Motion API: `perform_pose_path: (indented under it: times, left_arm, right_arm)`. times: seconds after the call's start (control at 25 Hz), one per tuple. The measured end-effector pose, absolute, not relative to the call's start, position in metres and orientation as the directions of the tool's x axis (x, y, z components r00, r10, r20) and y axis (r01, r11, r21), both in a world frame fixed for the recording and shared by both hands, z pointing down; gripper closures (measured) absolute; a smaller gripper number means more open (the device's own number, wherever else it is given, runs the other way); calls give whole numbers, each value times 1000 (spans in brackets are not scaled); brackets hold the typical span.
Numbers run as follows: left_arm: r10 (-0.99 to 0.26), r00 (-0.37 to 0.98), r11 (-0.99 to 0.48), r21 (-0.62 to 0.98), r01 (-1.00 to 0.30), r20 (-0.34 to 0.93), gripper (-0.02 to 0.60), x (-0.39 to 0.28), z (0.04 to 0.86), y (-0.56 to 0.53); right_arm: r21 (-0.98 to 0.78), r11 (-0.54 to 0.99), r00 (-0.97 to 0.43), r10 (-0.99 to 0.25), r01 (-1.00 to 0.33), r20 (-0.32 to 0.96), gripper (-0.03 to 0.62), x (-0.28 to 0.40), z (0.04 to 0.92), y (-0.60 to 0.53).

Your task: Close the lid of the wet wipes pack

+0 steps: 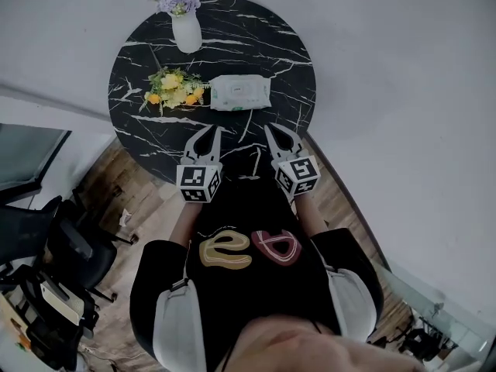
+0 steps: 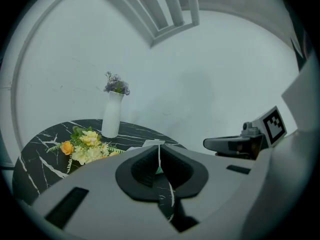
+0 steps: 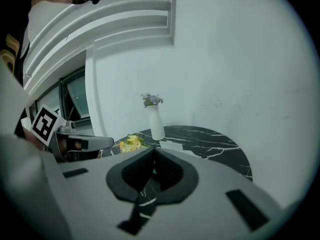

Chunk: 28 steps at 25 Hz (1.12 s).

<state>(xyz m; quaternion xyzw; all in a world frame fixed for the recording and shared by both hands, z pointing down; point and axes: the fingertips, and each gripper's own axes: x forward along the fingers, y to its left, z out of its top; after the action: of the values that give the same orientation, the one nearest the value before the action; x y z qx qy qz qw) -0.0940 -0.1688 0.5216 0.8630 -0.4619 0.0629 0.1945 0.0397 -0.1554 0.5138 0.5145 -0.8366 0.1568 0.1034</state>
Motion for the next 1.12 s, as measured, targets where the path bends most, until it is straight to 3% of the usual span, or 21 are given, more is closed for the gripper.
perform_pose_path:
  times: [1.12]
  left_arm:
    - [-785, 462, -401, 229, -887, 413, 558, -61, 549, -264]
  right_arm:
    - [-192, 531, -562, -743, -826, 364, 583, 50, 515, -290]
